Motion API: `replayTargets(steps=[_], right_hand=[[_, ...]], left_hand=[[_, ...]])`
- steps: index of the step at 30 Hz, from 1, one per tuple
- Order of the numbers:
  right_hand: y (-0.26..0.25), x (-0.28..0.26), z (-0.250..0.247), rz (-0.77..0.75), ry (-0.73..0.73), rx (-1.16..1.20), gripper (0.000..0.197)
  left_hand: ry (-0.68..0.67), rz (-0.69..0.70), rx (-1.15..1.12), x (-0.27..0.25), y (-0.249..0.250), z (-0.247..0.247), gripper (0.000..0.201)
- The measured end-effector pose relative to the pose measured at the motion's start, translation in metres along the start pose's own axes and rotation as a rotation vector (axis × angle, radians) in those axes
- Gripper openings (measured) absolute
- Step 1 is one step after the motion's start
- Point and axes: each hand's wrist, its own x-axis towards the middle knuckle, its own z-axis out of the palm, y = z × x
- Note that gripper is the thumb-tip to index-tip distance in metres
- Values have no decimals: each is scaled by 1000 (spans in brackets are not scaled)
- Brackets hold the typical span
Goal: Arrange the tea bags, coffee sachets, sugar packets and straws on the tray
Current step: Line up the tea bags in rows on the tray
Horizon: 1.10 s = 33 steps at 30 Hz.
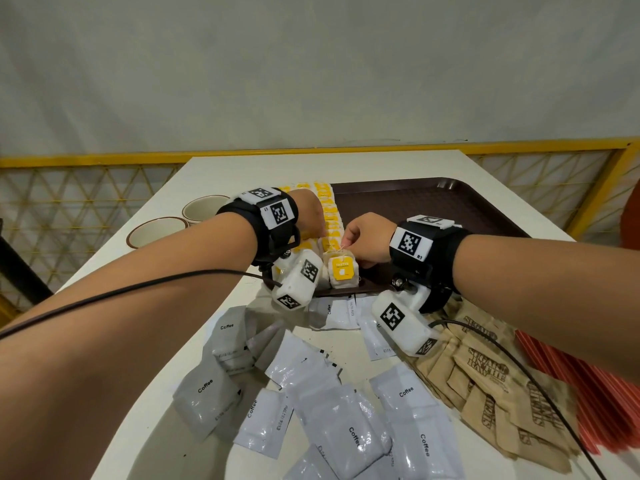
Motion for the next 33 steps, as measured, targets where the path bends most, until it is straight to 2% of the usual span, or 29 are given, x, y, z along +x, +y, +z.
replayTargets(steps=[6, 9, 12, 15, 19, 21, 25, 28, 33], right_hand=[[-2, -12, -20, 85, -43, 152, 18], [0, -22, -29, 81, -129, 149, 15], [2, -27, -23, 88, -203, 148, 24], [1, -25, -15, 105, -189, 176, 32], [-2, -23, -10, 134, -197, 235, 19], [-2, -22, -9, 151, -195, 260, 17], [-2, -26, -11, 145, -195, 273, 27], [-1, -30, -13, 121, -205, 224, 34], [-2, -29, -13, 83, -183, 194, 34]], left_hand=[[31, 25, -85, -1, -5, -1, 25], [24, 4, -43, -4, -5, -9, 37], [-17, -8, -23, -8, -8, -17, 44], [-88, 2, -33, -12, -8, -17, 45], [-167, 52, -50, -15, -4, -11, 29], [-159, 59, -50, -14, -4, -10, 22], [-104, 51, 0, -8, 0, -6, 29], [-112, 47, 21, -5, 2, -4, 29], [-109, 21, -20, -2, 0, -7, 26]])
